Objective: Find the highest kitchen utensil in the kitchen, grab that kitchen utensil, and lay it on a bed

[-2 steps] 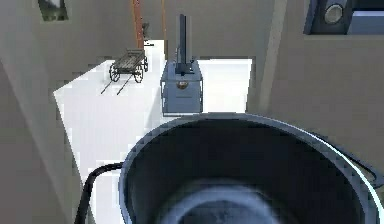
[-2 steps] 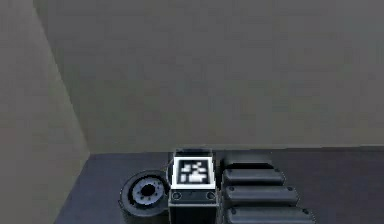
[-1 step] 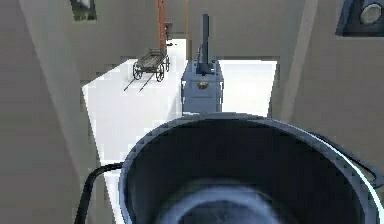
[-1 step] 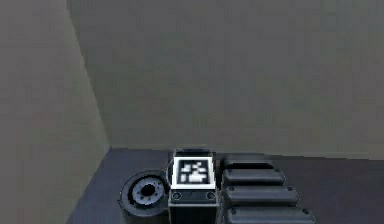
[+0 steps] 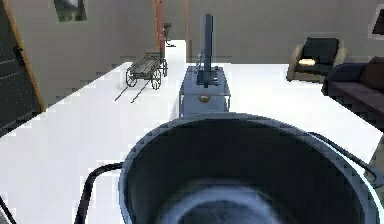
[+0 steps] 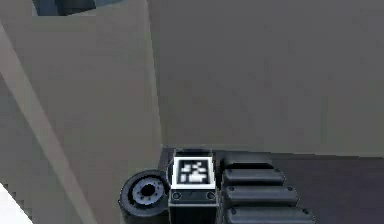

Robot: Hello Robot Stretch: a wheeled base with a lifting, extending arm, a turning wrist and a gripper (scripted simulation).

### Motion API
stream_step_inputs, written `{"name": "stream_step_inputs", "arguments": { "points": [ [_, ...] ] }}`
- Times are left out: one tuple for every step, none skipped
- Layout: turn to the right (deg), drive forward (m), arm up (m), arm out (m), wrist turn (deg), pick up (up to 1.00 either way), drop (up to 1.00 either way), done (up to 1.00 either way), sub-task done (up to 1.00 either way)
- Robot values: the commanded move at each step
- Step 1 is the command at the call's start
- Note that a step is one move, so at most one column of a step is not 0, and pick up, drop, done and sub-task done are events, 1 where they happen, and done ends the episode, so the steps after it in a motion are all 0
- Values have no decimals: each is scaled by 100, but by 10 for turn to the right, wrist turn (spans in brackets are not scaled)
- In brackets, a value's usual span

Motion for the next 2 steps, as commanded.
{"name": "stream_step_inputs", "arguments": {
  "points": [
    [0, 15, 0, 0, 0, 0, 0, 0, 0],
    [30, 0, 0, 0, 0, 0, 0, 0, 0]
  ]
}}
